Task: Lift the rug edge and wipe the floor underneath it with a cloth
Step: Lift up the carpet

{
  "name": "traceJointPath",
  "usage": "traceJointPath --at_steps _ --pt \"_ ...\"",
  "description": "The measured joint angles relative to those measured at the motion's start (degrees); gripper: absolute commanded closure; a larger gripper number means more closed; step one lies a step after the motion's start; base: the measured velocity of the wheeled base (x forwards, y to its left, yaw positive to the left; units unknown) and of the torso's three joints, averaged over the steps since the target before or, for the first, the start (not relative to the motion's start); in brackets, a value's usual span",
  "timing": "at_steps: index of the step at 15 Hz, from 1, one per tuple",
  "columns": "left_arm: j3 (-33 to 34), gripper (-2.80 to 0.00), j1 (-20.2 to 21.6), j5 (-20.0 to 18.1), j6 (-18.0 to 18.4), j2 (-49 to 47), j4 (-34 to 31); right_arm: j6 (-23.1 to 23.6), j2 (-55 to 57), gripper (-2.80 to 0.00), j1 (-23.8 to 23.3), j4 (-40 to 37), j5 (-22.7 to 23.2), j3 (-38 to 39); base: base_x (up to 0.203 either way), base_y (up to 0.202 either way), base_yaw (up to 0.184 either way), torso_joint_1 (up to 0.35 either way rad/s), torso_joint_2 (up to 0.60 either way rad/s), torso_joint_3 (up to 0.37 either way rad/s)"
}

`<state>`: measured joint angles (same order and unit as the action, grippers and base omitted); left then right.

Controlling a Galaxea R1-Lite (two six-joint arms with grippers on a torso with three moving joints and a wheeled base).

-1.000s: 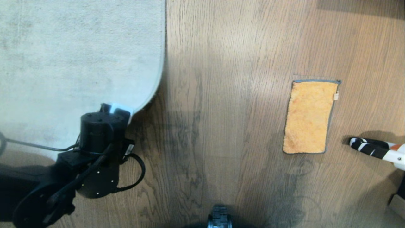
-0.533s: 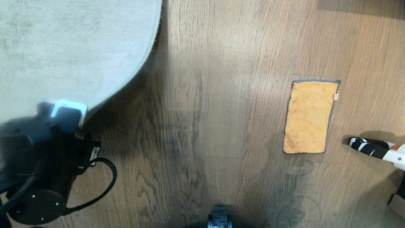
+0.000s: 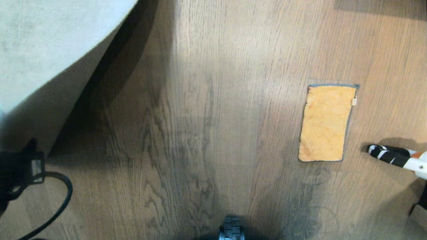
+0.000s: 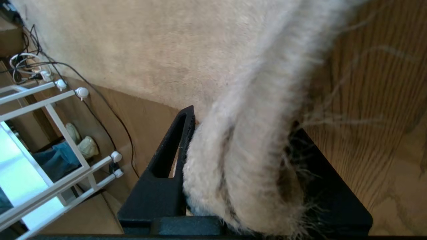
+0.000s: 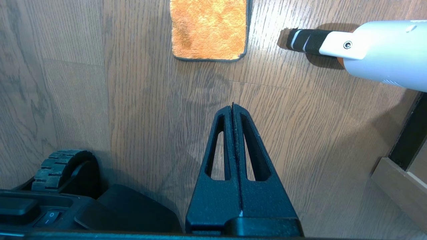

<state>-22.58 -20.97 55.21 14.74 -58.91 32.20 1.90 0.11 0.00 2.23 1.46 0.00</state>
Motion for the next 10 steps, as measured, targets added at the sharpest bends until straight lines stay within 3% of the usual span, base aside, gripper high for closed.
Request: traceJointPath --at_steps 4,10 --pt "-0.3 0.00 -0.4 -0.5 -3.6 5.8 -0.1 0.0 0.0 0.00 0.0 0.0 0.0 0.0 0.000 0.000 0.000 0.000 0.00 0.000" --pt "1.7 0.00 -2.5 -1.0 -4.1 13.6 -0.1 0.0 0.0 0.00 0.0 0.0 0.0 0.0 0.000 0.000 0.000 0.000 0.00 0.000"
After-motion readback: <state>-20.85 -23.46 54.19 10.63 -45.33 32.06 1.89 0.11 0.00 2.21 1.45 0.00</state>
